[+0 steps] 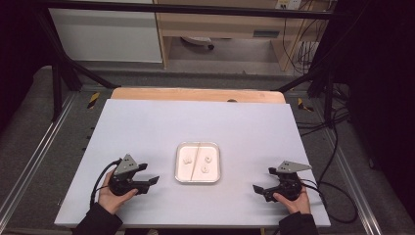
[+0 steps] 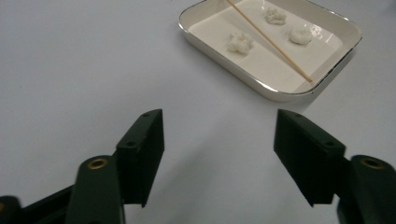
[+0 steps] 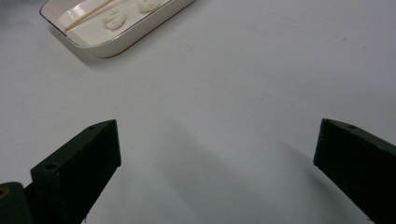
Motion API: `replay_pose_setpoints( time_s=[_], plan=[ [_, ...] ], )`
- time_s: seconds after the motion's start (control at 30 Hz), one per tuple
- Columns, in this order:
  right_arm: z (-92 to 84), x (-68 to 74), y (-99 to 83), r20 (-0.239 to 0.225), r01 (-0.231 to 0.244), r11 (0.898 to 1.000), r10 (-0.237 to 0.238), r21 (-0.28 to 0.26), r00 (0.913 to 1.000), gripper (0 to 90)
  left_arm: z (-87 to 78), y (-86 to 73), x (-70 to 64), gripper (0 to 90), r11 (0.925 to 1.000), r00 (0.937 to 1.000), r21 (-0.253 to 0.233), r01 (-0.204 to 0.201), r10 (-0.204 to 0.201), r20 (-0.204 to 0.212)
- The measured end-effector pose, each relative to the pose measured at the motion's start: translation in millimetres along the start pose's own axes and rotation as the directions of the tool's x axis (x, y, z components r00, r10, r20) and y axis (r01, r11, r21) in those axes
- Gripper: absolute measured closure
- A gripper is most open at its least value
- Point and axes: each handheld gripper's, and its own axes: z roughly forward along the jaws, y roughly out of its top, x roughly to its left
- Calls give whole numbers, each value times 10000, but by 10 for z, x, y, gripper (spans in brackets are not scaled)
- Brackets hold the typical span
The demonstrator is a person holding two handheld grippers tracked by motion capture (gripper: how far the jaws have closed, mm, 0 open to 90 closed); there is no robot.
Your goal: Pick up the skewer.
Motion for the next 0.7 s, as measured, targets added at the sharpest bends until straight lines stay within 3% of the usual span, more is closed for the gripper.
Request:
replay_pose_setpoints(
  time_s=[0.4, 0.7],
  plan=[
    [-5, 2, 0, -19, 0, 10000, 0, -8, 10000, 14, 179, 274, -207, 678, 9999, 9994, 116, 98, -102, 332],
    [-2, -2, 0, -28, 44, 10000, -44, 19, 10000, 15, 423, 468, -431, 843, 9992, 9979, 339, -233, 212, 613]
  ],
)
